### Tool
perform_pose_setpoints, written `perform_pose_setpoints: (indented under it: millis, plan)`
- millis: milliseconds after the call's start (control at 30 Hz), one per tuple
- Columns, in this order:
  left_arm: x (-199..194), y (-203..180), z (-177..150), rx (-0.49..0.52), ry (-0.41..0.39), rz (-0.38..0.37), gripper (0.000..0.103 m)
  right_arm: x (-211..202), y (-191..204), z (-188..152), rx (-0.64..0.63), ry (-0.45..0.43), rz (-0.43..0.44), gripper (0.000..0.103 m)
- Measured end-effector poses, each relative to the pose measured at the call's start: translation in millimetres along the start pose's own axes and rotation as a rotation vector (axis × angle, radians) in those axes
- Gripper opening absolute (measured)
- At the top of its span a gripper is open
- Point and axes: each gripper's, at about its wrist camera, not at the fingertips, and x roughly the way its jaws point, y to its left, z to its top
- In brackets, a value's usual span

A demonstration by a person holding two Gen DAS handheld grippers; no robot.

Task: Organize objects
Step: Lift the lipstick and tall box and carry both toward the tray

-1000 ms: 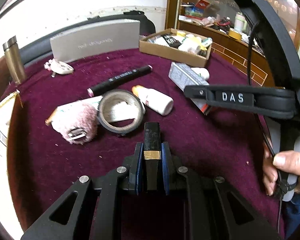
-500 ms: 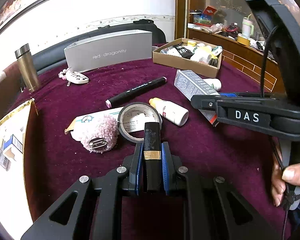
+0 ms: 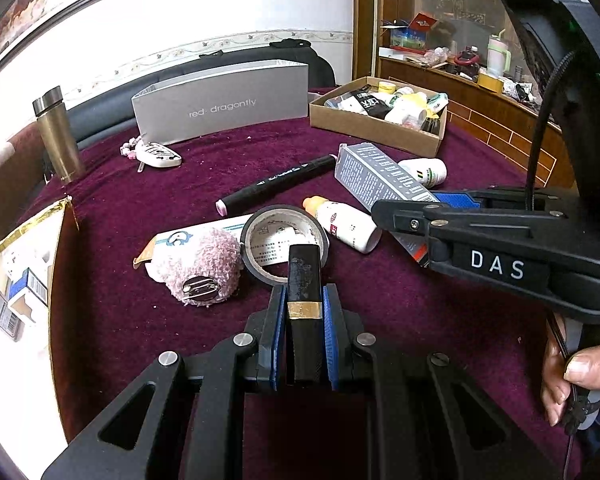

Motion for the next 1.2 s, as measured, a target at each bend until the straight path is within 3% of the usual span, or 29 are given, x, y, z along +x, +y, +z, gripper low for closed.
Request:
perform_pose_setpoints:
  millis: [767,1200]
  plan:
    - [0,3,1,0.0,-0.013,0.019,0.014,3,1,-1,-0.004,0.01,0.004,0.024]
    - [-19,3,5,-0.004,-0.076,0.102,0.014,-1,0,0,0.011,-0.011,-0.001,0.024]
